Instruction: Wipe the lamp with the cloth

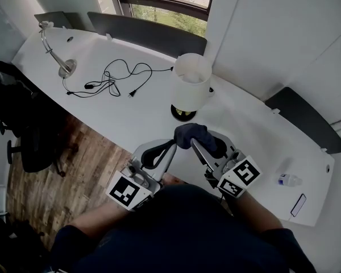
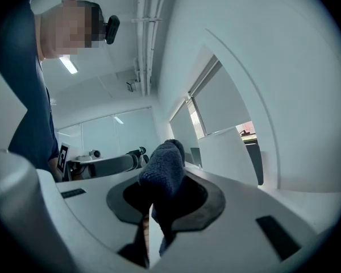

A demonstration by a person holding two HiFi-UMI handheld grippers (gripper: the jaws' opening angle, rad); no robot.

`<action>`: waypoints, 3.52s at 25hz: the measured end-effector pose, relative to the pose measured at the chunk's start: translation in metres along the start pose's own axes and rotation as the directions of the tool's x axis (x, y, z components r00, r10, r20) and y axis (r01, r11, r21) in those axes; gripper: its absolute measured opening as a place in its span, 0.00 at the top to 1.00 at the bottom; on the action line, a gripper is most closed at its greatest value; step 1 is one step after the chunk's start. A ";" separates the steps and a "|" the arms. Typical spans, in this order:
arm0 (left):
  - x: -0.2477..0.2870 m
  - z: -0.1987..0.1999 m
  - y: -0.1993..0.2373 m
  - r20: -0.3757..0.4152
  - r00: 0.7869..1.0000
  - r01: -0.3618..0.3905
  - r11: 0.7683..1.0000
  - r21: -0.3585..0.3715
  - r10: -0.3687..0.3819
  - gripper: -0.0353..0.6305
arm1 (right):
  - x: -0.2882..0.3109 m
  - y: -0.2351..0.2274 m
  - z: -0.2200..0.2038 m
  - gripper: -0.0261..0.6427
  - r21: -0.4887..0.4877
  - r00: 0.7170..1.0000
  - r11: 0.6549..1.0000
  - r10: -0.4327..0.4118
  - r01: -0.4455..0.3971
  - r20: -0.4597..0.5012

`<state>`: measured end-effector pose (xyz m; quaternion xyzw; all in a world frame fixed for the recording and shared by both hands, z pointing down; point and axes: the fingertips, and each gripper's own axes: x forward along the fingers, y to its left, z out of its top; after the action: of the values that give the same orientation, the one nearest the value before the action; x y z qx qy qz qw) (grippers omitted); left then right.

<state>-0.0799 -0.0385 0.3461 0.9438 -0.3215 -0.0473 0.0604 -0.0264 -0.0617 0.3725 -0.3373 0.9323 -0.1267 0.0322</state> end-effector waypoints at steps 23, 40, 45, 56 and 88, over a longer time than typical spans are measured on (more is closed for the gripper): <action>0.027 -0.032 0.017 -0.067 0.987 -0.149 0.988 -0.043 0.146 0.94 | 0.058 -0.080 0.046 0.83 0.036 0.990 0.996 0.081 -0.086 0.117; 0.041 -0.054 0.009 -0.137 0.979 -0.161 0.986 -0.048 0.153 0.94 | 0.039 -0.120 -0.056 0.83 0.135 0.999 0.990 0.038 -0.036 -0.007; 0.045 -0.058 0.009 -0.150 0.977 -0.158 0.986 -0.052 0.148 0.94 | 0.032 -0.135 -0.079 0.83 0.155 0.998 0.988 0.007 0.002 -0.060; 0.053 -0.057 0.004 -0.131 0.985 -0.120 0.991 -0.064 0.111 0.94 | 0.028 -0.138 -0.030 0.83 0.121 0.999 0.993 0.017 -0.012 -0.040; 0.081 -0.067 0.007 -0.205 0.974 -0.103 0.994 -0.032 0.094 0.94 | 0.019 -0.197 -0.051 0.83 0.082 0.998 0.996 -0.021 0.025 -0.055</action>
<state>-0.0116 -0.0880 0.4092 0.9251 -0.3589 0.0457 0.1153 0.0740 -0.2084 0.4734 -0.3429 0.9228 -0.1747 0.0194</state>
